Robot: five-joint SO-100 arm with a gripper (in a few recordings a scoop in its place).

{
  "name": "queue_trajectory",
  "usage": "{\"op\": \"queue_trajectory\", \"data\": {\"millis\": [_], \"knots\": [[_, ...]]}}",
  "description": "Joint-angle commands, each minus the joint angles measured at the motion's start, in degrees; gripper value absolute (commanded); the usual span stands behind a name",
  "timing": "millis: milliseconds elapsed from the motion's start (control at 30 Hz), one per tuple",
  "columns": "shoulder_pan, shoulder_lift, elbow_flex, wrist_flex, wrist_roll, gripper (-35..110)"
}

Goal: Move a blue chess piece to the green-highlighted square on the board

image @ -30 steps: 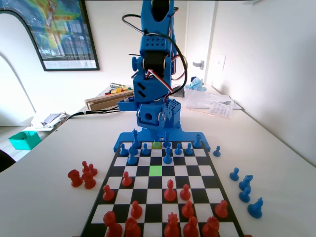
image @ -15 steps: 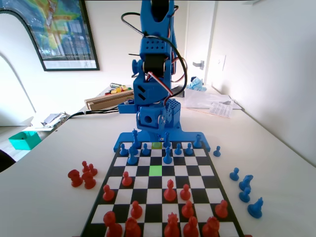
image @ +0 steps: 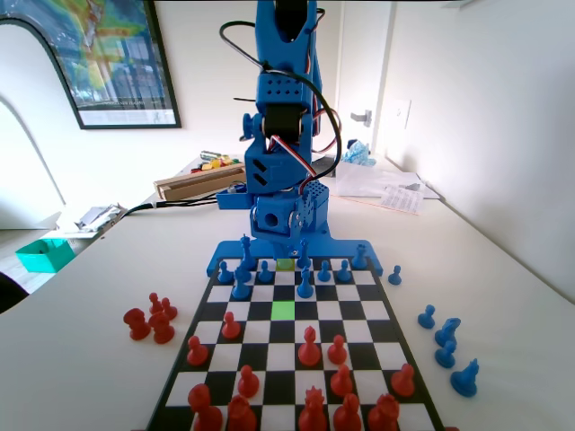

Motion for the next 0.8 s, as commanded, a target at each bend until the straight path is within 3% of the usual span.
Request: {"op": "queue_trajectory", "data": {"millis": [0, 500, 767], "knots": [[0.0, 0.0, 1.05, -0.62, -2.29, 4], [0.26, 0.09, 1.41, -1.41, -1.76, 1], [1.67, 0.35, -4.92, 5.54, -1.23, 1]]}}
